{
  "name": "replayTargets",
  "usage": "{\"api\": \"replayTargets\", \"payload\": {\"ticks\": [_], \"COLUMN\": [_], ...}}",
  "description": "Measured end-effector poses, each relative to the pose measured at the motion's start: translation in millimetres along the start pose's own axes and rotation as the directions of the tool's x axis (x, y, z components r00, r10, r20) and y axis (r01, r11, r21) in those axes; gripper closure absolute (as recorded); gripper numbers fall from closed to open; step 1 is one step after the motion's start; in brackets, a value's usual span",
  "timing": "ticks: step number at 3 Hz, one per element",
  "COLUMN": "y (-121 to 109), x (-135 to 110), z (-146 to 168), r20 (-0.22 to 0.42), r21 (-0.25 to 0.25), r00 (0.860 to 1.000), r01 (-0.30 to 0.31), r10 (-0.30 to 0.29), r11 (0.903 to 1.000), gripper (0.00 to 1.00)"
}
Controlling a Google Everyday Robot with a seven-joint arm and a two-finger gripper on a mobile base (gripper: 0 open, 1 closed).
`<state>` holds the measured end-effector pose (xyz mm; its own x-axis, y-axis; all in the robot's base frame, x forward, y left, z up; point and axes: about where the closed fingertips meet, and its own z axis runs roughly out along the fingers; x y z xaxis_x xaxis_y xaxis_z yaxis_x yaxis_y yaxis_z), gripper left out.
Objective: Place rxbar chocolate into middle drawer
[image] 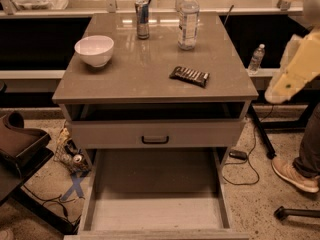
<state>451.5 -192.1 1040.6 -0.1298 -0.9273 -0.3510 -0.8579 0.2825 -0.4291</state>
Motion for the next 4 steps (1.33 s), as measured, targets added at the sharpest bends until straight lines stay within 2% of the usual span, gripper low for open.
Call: {"api": "replayTargets", "payload": {"ticks": [1, 2, 3, 4], "y": [-43, -92, -121, -124], "x": [-13, -22, -35, -38], "z": [22, 44, 69, 75], "r20": [0.190, 0.392, 0.539, 0.559], "r21": [0.013, 0.024, 0.003, -0.011], "r00": [0.981, 0.912, 0.824, 0.808], "r01": [-0.054, -0.138, -0.209, -0.221], "r10": [0.051, 0.117, 0.175, 0.189], "r11": [0.9984, 0.9902, 0.9778, 0.9753], "gripper": [0.00, 0.00, 0.00, 0.00]}}
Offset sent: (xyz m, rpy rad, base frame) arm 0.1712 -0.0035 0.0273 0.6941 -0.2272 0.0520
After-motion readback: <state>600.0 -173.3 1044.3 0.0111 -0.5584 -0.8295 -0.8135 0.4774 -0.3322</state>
